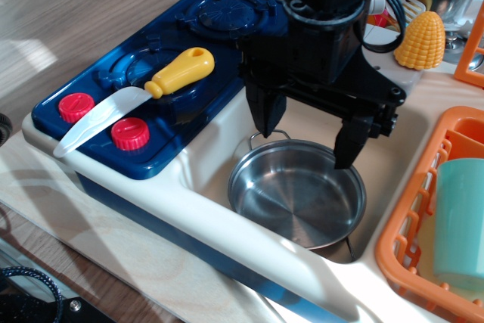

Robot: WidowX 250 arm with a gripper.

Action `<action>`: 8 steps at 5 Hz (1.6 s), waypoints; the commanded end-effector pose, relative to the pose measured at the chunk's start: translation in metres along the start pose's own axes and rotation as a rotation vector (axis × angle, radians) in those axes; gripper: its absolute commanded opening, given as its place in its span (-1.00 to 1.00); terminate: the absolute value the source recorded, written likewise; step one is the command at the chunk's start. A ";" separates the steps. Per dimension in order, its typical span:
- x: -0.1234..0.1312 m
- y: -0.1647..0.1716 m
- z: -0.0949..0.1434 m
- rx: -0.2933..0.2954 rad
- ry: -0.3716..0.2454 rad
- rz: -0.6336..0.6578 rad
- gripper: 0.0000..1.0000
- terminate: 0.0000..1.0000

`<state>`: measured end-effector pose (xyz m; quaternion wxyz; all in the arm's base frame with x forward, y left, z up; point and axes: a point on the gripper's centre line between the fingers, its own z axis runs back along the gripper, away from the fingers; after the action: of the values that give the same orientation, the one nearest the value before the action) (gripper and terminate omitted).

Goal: Put pan on stove from sink

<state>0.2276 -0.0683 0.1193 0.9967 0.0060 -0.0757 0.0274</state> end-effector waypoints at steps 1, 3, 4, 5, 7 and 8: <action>0.000 0.000 0.000 0.000 0.000 0.000 1.00 -1.00; 0.014 -0.001 -0.012 0.020 -0.106 -0.370 1.00 -1.00; 0.022 0.001 -0.015 0.020 -0.178 -0.577 1.00 -1.00; 0.027 0.000 -0.025 0.043 -0.199 -0.718 1.00 -1.00; 0.032 -0.006 -0.047 -0.032 -0.240 -0.785 1.00 -1.00; 0.030 -0.007 -0.059 -0.066 -0.242 -0.765 1.00 -1.00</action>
<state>0.2629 -0.0734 0.0564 0.9219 -0.0046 -0.1833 -0.3412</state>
